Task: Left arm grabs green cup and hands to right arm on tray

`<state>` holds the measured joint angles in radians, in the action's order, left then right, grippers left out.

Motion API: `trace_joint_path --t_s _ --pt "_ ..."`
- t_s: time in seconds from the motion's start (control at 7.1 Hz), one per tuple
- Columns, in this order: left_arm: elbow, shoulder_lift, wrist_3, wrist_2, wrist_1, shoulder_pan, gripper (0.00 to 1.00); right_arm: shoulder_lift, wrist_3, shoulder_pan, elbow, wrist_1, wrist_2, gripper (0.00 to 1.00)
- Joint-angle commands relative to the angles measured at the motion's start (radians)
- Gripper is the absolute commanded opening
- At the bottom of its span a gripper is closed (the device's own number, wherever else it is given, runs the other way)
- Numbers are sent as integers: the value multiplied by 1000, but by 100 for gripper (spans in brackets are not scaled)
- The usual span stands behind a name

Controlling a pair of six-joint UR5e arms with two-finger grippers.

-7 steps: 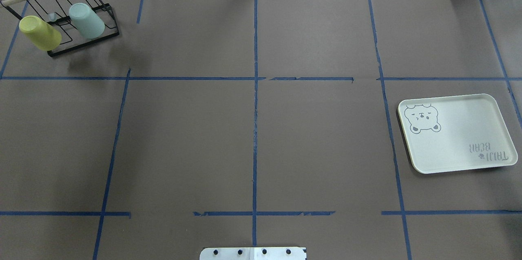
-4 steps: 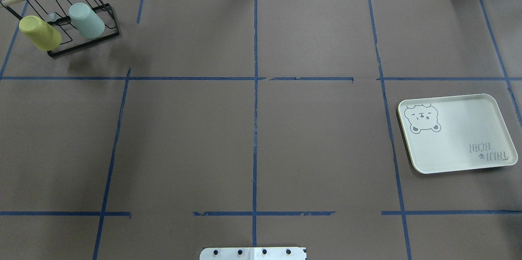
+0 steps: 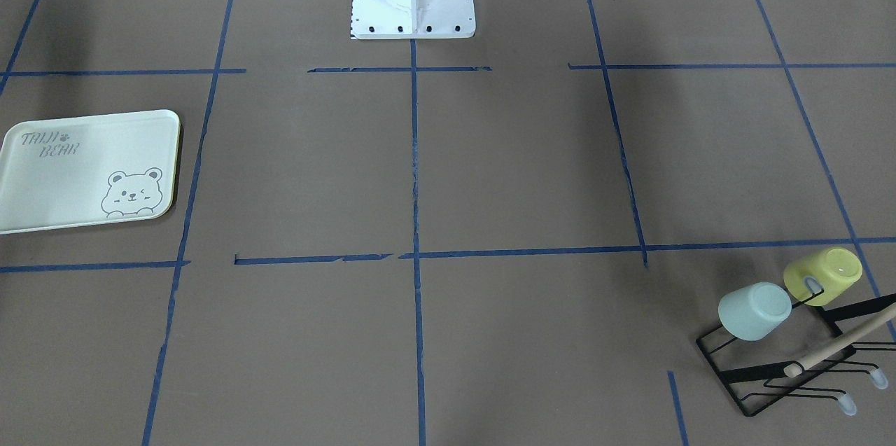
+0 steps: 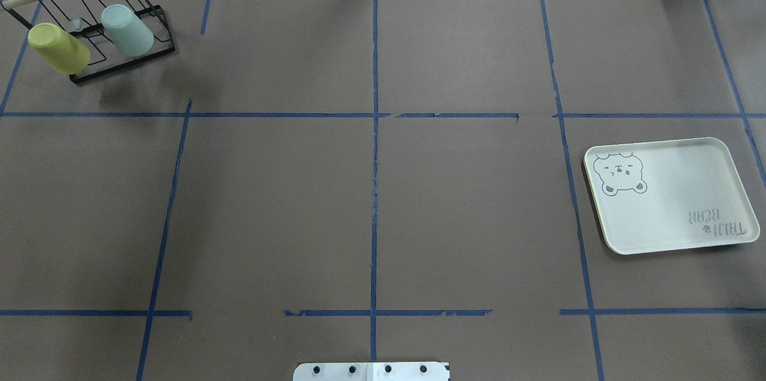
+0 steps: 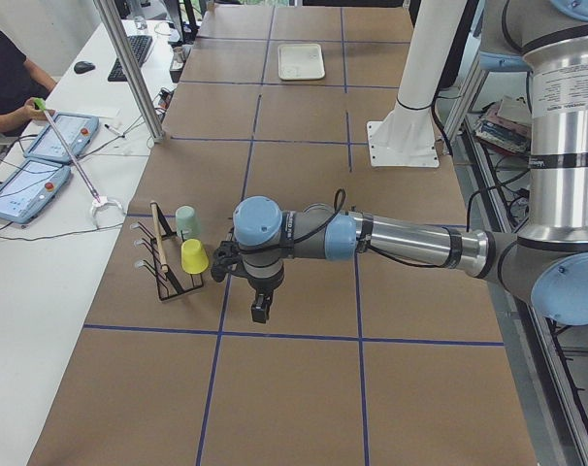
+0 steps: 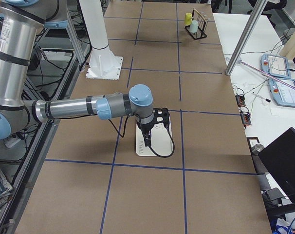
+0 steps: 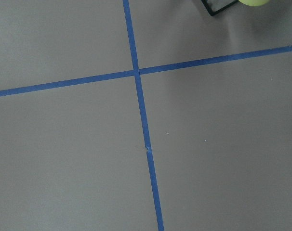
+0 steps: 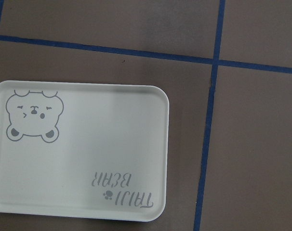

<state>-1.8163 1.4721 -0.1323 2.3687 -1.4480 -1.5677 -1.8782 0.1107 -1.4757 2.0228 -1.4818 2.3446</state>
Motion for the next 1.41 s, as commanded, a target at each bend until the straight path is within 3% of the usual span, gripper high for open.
trace_joint_path --t_s 0.0,0.99,1.27 --pt "-3 -4 5 1 6 0 100 -1 0 0 -9 6 5 100" --pt "-26 -36 8 1 -6 0 100 -1 1 0 -10 6 41 100" --pt "-93 -23 51 1 -2 9 100 -1 4 2 -10 8 47 100"
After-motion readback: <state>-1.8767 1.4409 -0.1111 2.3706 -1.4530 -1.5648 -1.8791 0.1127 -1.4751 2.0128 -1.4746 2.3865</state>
